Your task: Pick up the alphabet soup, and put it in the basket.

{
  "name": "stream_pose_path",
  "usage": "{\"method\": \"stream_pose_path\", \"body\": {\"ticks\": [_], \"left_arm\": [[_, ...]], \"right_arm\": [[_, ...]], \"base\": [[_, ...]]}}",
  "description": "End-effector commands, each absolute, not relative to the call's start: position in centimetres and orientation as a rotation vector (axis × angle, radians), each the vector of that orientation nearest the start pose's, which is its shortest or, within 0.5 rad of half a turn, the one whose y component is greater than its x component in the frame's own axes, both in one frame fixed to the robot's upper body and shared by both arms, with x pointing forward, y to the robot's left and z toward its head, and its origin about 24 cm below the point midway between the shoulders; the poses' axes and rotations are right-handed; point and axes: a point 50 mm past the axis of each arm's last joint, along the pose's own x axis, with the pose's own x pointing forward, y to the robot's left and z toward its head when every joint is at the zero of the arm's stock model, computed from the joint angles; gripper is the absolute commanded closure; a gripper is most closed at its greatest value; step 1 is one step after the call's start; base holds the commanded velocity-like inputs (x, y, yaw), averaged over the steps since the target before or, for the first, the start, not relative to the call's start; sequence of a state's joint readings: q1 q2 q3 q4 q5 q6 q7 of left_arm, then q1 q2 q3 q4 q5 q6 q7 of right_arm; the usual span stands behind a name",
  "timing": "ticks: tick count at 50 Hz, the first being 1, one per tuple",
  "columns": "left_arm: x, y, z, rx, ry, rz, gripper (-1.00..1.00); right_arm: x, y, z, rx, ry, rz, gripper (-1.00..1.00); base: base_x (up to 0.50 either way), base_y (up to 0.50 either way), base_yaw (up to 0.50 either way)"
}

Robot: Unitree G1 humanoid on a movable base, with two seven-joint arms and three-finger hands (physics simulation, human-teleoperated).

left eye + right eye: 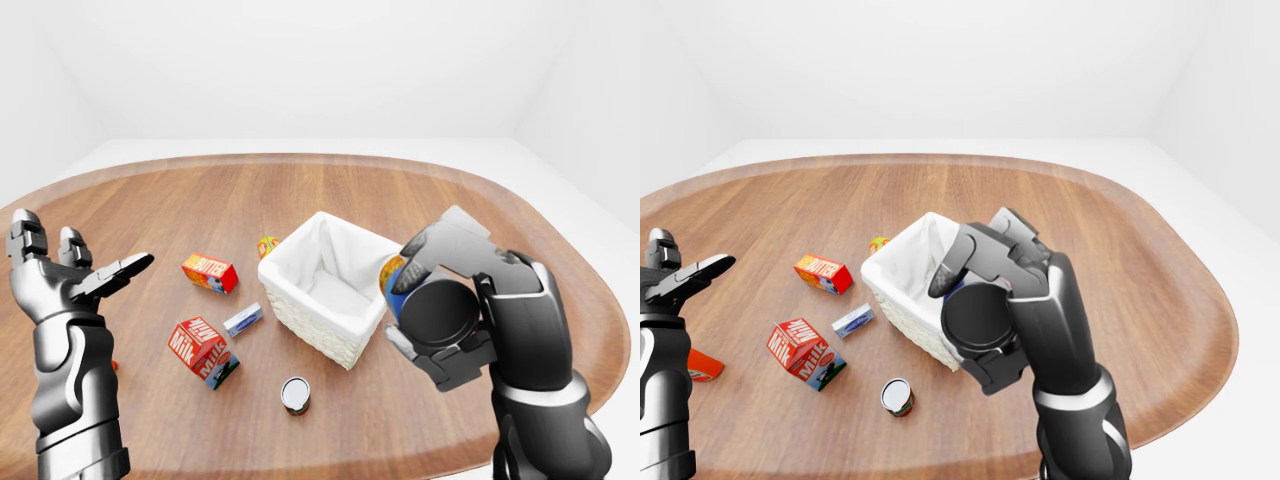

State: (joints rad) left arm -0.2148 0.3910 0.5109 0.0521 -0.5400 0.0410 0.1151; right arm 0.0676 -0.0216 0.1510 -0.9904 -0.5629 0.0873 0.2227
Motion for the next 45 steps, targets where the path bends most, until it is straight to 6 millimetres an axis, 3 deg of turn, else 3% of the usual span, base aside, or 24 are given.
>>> {"method": "stream_pose_path", "body": {"ticks": [1,6,11,30,45], "left_arm": [[25.8,32.9,13.8,-0.242,-0.331,0.512,-1.0],[25.9,33.0,13.6,-0.242,-0.332,0.511,-1.0],[25.7,32.9,13.9,-0.241,-0.334,0.51,-1.0],[25.7,32.9,13.9,-0.241,-0.334,0.508,-1.0],[25.7,32.9,14.0,-0.242,-0.333,0.508,-1.0]], "right_arm": [[16.2,-10.8,24.9,-0.55,-0.968,0.095,1.0],[18.1,-11.2,24.4,-0.465,-0.92,0.059,1.0],[18.7,-11.4,24.8,-0.397,-0.936,0.056,1.0],[22.3,-9.2,25.0,-0.249,-0.911,0.095,1.0],[21.4,-8.5,25.4,-0.22,-0.947,0.115,1.0]], "base": [[0.0,0.0,0.0],[0.0,0.0,0.0],[0.0,0.0,0.0],[0.0,0.0,0.0],[0.0,0.0,0.0]]}}
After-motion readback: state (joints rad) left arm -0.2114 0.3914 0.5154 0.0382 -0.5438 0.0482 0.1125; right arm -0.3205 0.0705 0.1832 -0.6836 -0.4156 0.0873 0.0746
